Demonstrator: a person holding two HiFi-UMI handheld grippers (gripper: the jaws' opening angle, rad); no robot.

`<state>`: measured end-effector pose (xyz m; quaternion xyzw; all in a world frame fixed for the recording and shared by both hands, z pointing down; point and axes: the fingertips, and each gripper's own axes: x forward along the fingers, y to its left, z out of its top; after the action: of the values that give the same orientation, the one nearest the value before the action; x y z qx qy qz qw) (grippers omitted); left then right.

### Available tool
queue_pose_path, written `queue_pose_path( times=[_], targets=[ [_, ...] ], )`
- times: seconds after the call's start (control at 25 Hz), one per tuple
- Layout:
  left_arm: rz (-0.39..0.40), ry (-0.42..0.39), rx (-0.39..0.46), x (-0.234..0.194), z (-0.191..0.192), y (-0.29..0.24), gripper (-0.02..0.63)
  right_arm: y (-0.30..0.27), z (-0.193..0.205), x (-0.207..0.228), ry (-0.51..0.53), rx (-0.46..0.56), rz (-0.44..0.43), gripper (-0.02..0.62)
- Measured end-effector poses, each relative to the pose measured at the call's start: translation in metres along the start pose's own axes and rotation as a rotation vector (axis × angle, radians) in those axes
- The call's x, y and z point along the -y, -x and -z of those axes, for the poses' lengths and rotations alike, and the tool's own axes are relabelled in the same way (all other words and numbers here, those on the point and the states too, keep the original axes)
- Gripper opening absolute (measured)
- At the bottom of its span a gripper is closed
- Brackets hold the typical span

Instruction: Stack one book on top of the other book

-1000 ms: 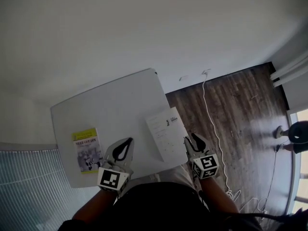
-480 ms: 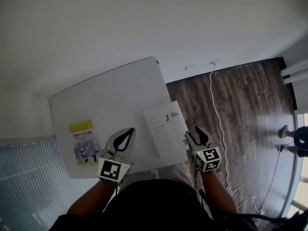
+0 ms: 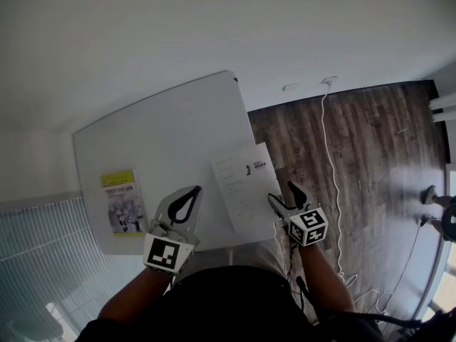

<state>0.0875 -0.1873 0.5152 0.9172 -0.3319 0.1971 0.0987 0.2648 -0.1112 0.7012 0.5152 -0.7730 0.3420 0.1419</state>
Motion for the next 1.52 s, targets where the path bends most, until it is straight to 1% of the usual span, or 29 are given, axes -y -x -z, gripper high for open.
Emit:
queue_pose_path(
  times=[0.16,0.32,0.44,0.56,0.68,0.88,0.96,1.08,1.2,1.28,1.36,1.44,1.48,1.52],
  targets=[
    [-0.019,0.001,-0.017,0.001,0.004,0.000,0.003,-0.008,0.019,0.004,-0.035,-0.053,-0.056,0.351],
    [-0.035,0.005,-0.041,0.003,0.010,0.003,0.003,-0.016,0.028,0.006,-0.080,-0.080,-0.101,0.374],
    [-0.053,0.022,-0.066,0.002,0.017,0.005,0.003,-0.024,0.031,0.006,-0.097,-0.085,-0.121,0.377],
    [-0.070,0.024,-0.070,0.000,0.016,0.005,0.003,-0.031,0.039,0.007,-0.151,-0.075,-0.155,0.384],
    [-0.086,0.025,-0.075,-0.001,0.013,0.007,0.003,-0.033,0.035,0.006,-0.188,-0.068,-0.194,0.400],
    [-0.101,0.021,-0.091,-0.002,0.014,0.010,0.003,-0.038,0.031,-0.001,-0.218,-0.072,-0.264,0.400],
    [-0.101,0.022,-0.093,0.000,0.013,0.008,0.003,-0.041,0.030,-0.005,-0.252,-0.073,-0.290,0.400],
    [-0.105,0.018,-0.088,0.001,0.007,0.007,0.003,-0.044,0.030,-0.007,-0.317,-0.069,-0.307,0.399],
    [-0.102,-0.014,-0.090,0.001,0.006,0.009,0.003,-0.048,0.037,-0.009,-0.316,-0.089,-0.320,0.399],
    [-0.103,-0.037,-0.092,0.000,0.006,0.012,0.003,-0.050,0.044,-0.009,-0.307,-0.101,-0.337,0.391],
    [-0.115,-0.031,-0.086,-0.001,0.004,0.015,0.003,-0.051,0.043,-0.011,-0.295,-0.103,-0.343,0.371],
    [-0.118,-0.055,-0.086,-0.005,0.007,0.020,0.003,-0.048,0.036,-0.018,-0.284,-0.103,-0.339,0.323],
    [-0.115,-0.068,-0.083,-0.006,0.009,0.022,0.003,-0.047,0.034,-0.020,-0.276,-0.107,-0.332,0.282],
    [-0.112,-0.065,-0.077,-0.005,0.009,0.022,0.003,-0.046,0.034,-0.021,-0.267,-0.115,-0.321,0.272]
  ],
)
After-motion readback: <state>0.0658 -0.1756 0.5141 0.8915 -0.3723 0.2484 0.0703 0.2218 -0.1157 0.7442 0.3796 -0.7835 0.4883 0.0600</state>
